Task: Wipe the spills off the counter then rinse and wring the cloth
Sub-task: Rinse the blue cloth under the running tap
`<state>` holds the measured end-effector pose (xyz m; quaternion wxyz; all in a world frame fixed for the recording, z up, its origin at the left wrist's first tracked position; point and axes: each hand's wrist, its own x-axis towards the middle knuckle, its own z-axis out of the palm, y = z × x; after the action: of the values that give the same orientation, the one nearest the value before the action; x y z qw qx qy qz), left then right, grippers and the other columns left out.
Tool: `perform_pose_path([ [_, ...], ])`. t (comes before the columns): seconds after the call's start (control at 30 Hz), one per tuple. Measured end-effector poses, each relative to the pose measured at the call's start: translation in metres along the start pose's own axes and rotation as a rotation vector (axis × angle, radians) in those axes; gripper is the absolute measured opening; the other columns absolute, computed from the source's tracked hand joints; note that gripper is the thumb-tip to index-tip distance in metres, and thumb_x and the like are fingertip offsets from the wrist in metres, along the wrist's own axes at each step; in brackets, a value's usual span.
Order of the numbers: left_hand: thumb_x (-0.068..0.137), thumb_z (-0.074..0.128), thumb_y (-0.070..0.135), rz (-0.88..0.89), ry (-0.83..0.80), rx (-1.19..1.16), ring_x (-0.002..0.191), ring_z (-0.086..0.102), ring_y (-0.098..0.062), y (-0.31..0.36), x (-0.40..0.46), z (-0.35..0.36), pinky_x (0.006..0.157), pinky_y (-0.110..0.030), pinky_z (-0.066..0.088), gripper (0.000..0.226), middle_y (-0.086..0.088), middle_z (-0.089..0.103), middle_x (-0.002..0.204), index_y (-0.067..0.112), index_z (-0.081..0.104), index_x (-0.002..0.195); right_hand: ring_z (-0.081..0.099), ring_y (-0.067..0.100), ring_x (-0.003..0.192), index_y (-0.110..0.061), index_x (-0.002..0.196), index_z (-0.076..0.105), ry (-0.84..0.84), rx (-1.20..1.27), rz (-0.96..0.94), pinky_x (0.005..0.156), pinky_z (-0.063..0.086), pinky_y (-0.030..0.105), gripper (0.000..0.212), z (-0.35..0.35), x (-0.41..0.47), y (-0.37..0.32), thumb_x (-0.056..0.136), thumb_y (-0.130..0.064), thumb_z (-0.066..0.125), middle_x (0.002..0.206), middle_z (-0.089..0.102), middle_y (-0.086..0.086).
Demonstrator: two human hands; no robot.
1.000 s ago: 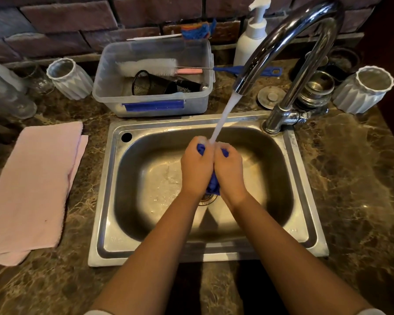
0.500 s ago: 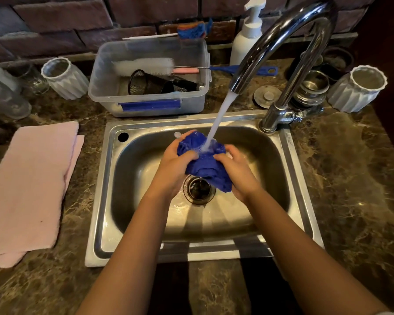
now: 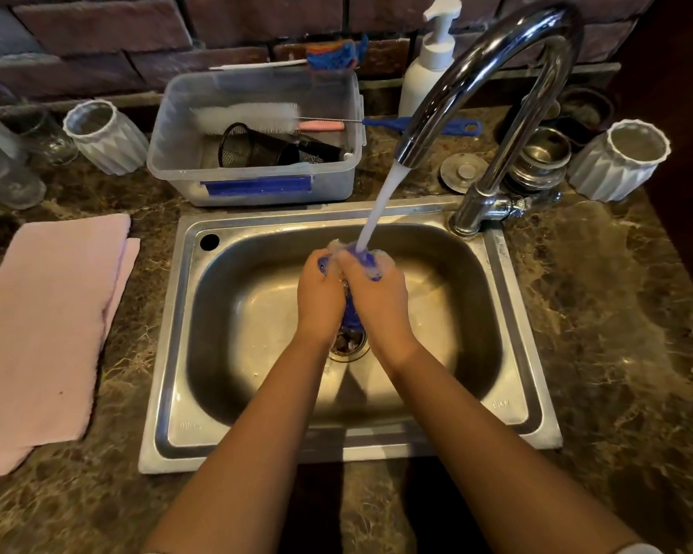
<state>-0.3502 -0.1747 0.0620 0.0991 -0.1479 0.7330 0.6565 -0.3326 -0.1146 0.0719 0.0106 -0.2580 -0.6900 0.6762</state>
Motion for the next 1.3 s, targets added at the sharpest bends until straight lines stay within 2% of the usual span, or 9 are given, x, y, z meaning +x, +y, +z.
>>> perform_pose_path([
  [0.2,0.092,0.055,0.033,-0.593,-0.095,-0.522,0.090,0.067,-0.022,0.000,0.006,-0.016,0.074,-0.034,0.055,0.032,-0.009,0.068,0.100,0.012,0.058,0.115,0.063,0.011,0.087,-0.020,0.120,0.049,-0.009,-0.075,-0.080,0.068,0.052,0.015,0.025,-0.020,-0.001,0.004,0.097,-0.027,0.043,0.096,0.059,-0.011],
  [0.37,0.088,0.061,0.016,-0.307,-0.002,-0.438,0.091,0.067,-0.020,0.008,-0.005,-0.019,0.071,-0.029,0.056,0.027,-0.009,0.067,0.106,0.011,0.060,0.114,0.062,0.016,0.100,-0.026,0.133,0.041,-0.150,-0.078,0.081,0.087,0.055,0.039,0.034,-0.036,0.018,0.009,0.098,-0.025,0.038,0.121,0.057,0.001],
  [0.57,0.088,0.055,0.038,0.164,-0.037,0.084,0.097,0.060,-0.014,-0.004,-0.026,0.011,0.083,-0.030,0.052,0.021,0.000,0.060,0.106,0.028,0.053,0.107,0.066,0.015,0.081,-0.014,0.101,0.059,0.044,0.046,0.076,0.073,0.054,0.034,0.028,-0.018,0.013,0.009,0.087,-0.038,0.057,0.089,0.068,0.002],
  [0.73,0.096,0.046,0.029,0.153,0.031,0.131,0.067,0.057,-0.004,-0.007,-0.016,0.009,0.059,-0.009,0.046,0.012,0.005,0.058,0.076,0.018,0.051,0.096,0.064,0.013,0.074,-0.009,0.095,0.058,0.114,0.007,0.026,0.066,0.051,0.023,0.028,-0.013,0.007,0.008,0.094,-0.036,0.048,0.082,0.066,0.003],
  [0.87,0.096,0.045,0.034,-0.133,-0.056,0.051,0.067,0.058,-0.015,-0.004,0.003,0.001,0.063,-0.026,0.049,0.024,-0.003,0.059,0.072,0.017,0.056,0.082,0.051,0.008,0.059,-0.015,0.076,0.054,0.022,-0.172,-0.106,0.055,0.041,0.016,0.030,-0.015,0.003,-0.001,0.096,-0.035,0.043,0.064,0.054,-0.002],
  [1.0,0.094,0.047,0.035,-0.527,-0.204,-0.253,0.077,0.066,-0.020,0.008,0.011,-0.018,0.063,-0.030,0.055,0.026,-0.008,0.069,0.087,0.015,0.062,0.101,0.057,0.003,0.071,-0.019,0.103,0.048,-0.097,-0.172,-0.192,0.061,0.050,0.016,0.010,-0.020,-0.004,0.001,0.095,-0.024,0.048,0.084,0.055,-0.013],
  [1.07,0.095,0.045,0.038,-0.582,-0.131,-0.409,0.078,0.067,-0.022,0.013,0.018,-0.029,0.059,-0.032,0.054,0.032,-0.008,0.071,0.087,0.013,0.061,0.106,0.058,-0.001,0.087,-0.023,0.123,0.041,-0.146,-0.102,-0.154,0.073,0.055,0.017,0.038,-0.026,-0.004,0.007,0.090,-0.012,0.056,0.102,0.050,-0.020],
  [1.17,0.094,0.050,0.023,-0.569,-0.122,-0.481,0.066,0.068,-0.018,0.014,0.018,-0.039,0.059,-0.029,0.056,0.018,-0.007,0.072,0.071,0.009,0.062,0.094,0.061,0.008,0.096,-0.022,0.121,0.045,-0.229,-0.056,-0.013,0.085,0.056,0.032,0.048,-0.036,0.004,0.010,0.081,-0.005,0.066,0.113,0.057,-0.005],
  [1.3,0.090,0.050,0.004,-0.270,-0.222,-0.317,0.088,0.066,-0.022,0.011,0.001,-0.039,0.074,-0.034,0.055,0.020,-0.009,0.068,0.098,0.014,0.063,0.102,0.065,0.019,0.099,-0.019,0.113,0.054,-0.254,0.018,0.084,0.083,0.057,0.035,0.034,-0.037,0.012,0.012,0.083,-0.023,0.068,0.109,0.064,0.004],
])
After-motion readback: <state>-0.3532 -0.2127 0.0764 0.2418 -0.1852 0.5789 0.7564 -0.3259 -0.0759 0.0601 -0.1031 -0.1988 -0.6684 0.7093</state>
